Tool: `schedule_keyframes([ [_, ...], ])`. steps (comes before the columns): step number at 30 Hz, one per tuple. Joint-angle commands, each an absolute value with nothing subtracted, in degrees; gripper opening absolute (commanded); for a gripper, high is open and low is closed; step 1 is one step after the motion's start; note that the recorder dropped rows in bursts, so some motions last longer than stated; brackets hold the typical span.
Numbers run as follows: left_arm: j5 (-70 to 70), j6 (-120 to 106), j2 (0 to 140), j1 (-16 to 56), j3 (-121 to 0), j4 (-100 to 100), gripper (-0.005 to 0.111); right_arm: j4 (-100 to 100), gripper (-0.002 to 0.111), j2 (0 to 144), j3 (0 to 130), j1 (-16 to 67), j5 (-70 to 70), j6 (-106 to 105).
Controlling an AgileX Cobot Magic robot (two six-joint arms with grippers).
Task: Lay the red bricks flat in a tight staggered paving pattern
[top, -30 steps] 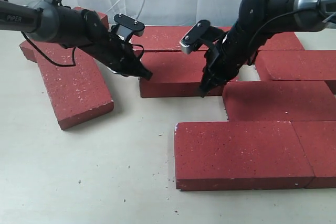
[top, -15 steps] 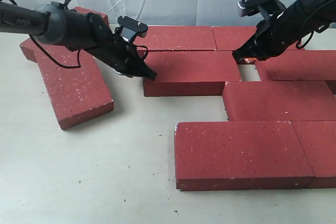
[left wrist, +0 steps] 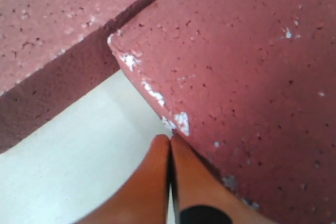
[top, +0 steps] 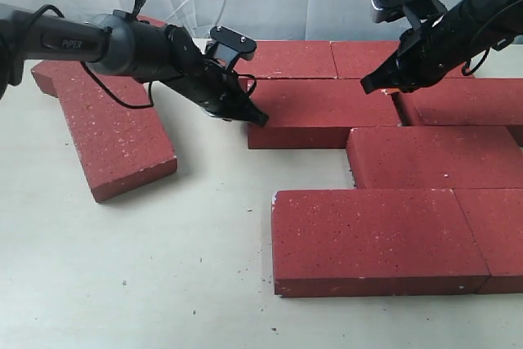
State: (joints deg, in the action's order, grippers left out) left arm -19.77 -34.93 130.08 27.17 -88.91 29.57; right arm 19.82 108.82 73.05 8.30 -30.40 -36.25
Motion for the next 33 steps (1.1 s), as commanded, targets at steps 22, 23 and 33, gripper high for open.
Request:
schedule_keyframes([
  [22,-25.96,-35.01,135.58,30.43,-97.43,34.51,0.0,19.63,-0.001,108.22,72.79,8.0,-29.55,-36.32],
  [23,-25.86,-35.01,135.88,30.89,-97.67,34.51,0.0,19.63,-0.001,108.22,72.79,8.0,-29.55,-36.32],
  [33,-27.7,-33.73,135.82,30.35,-97.76,27.8,0.0,19.98,-0.001,108.22,72.79,8.0,-29.44,-36.32],
])
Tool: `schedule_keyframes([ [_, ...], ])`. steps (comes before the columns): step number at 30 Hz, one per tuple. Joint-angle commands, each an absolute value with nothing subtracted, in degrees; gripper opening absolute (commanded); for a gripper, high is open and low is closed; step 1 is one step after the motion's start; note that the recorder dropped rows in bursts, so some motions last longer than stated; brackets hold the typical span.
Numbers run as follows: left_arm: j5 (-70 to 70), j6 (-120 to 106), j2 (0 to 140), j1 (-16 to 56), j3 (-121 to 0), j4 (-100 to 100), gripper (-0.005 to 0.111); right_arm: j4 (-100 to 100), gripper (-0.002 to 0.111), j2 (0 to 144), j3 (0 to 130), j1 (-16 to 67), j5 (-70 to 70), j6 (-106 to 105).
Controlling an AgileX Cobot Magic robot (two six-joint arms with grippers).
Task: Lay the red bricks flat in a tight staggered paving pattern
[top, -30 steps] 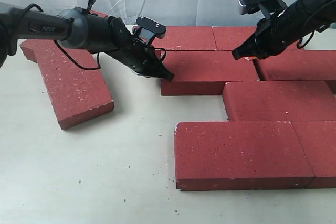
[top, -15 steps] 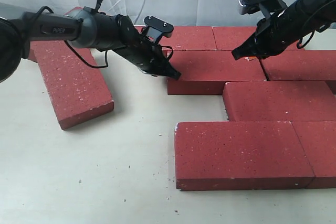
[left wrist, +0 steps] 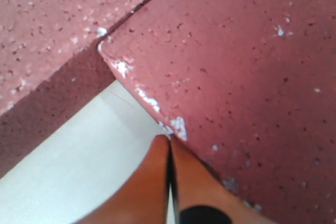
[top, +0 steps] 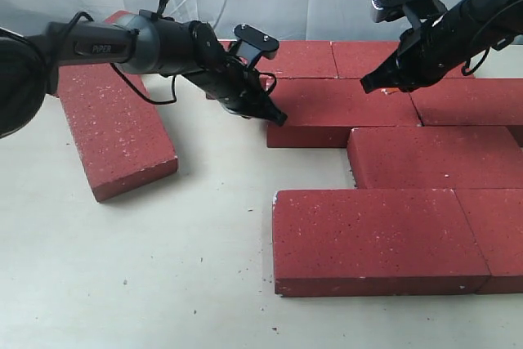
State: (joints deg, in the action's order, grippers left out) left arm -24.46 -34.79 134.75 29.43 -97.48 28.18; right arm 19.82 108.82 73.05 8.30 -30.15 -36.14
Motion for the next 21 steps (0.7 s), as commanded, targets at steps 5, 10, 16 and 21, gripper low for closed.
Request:
schedule_keyframes([
  [5,-30.99,-30.11,133.86,27.91,-97.76,24.7,0.0,20.83,-0.001,108.22,72.79,8.0,-29.31,-36.32],
  [10,-32.23,-27.49,130.86,25.48,-97.76,17.76,0.0,21.22,-0.001,108.45,72.79,8.0,-28.7,-36.32],
  [16,-39.55,-21.84,124.14,22.91,-97.76,7.37,0.0,23.65,-0.001,108.52,72.79,8.0,-28.34,-36.32],
  [21,-46.17,-16.08,117.28,21.17,-95.56,-0.79,0.0,26.91,-0.001,108.52,72.79,8.1,-29.44,-38.39],
])
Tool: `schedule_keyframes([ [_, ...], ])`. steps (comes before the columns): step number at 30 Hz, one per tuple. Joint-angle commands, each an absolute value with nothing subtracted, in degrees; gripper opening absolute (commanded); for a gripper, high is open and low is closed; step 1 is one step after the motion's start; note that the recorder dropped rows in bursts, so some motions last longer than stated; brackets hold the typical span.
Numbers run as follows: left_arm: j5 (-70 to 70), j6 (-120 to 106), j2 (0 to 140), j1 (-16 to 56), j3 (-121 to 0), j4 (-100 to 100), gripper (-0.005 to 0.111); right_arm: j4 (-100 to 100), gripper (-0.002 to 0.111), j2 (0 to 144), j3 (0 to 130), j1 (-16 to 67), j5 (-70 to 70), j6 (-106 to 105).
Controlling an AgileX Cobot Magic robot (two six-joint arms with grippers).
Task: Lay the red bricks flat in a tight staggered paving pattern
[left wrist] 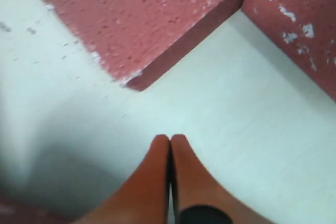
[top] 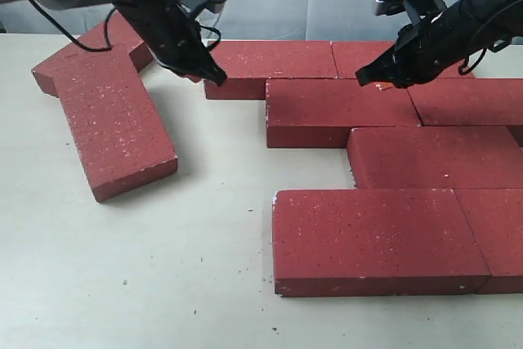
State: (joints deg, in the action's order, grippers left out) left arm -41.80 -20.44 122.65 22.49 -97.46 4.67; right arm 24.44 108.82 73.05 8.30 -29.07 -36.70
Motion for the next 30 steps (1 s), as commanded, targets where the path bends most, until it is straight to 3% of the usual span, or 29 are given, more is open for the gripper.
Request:
schedule_keyframes([
  [1,-46.29,-15.3,116.17,20.79,-94.73,-0.93,0.0,27.92,-0.001,108.52,72.79,8.1,-29.92,-39.41],
  [22,-29.84,-11.97,90.49,13.1,-58.91,0.95,0.0,36.56,-0.001,108.52,72.79,23.22,-28.69,-52.39],
  [30,-26.8,-11.97,85.77,6.78,-50.17,0.33,0.0,36.96,-0.001,108.52,72.9,26.76,-25.01,-52.39],
])
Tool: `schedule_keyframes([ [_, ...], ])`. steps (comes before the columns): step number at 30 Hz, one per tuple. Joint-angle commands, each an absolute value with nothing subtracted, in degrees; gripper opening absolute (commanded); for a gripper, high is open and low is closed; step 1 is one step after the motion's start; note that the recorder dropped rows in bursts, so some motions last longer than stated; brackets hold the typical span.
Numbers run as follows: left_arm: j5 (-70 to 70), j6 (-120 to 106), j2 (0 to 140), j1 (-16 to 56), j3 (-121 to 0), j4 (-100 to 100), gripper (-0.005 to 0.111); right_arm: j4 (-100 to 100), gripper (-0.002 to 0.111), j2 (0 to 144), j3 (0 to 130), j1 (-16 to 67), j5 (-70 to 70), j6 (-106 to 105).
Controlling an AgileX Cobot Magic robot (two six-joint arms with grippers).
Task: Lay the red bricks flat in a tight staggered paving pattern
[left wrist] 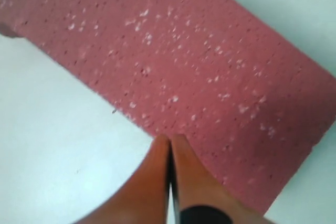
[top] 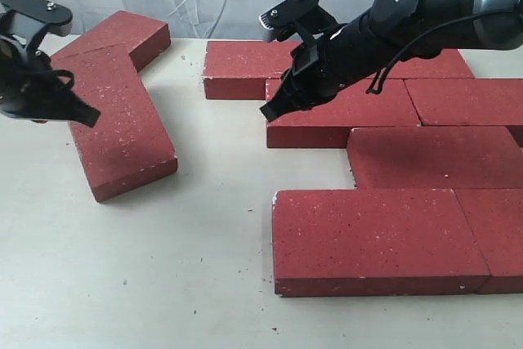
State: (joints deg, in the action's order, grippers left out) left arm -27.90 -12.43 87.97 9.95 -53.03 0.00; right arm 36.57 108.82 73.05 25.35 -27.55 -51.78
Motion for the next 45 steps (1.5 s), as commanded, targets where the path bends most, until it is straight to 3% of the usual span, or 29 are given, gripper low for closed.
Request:
schedule_keyframes([
  [1,-26.8,-11.97,85.38,5.79,-49.68,0.33,0.0,37.63,-0.001,108.52,72.9,27.13,-24.44,-52.39],
  [15,-30.55,-13.7,84.88,0.54,-45.98,0.33,0.0,39.48,-0.001,110.31,78.2,32.09,-23.98,-51.92],
  [27,-25.77,-14.15,85.7,0.54,-45.08,-0.54,0.0,37.91,-0.001,121.57,95.04,33.45,-33.18,-48.1],
  [35,-15.62,-14.15,94.9,0.54,-44.24,1.81,0.0,10.08,-0.001,133.93,112.74,37.52,-34.37,-24.64],
  [45,-11.49,-14.15,96.8,1.47,-44.24,4.41,0.0,12.66,-0.001,147.03,128.93,37.74,-39.01,-23.29],
])
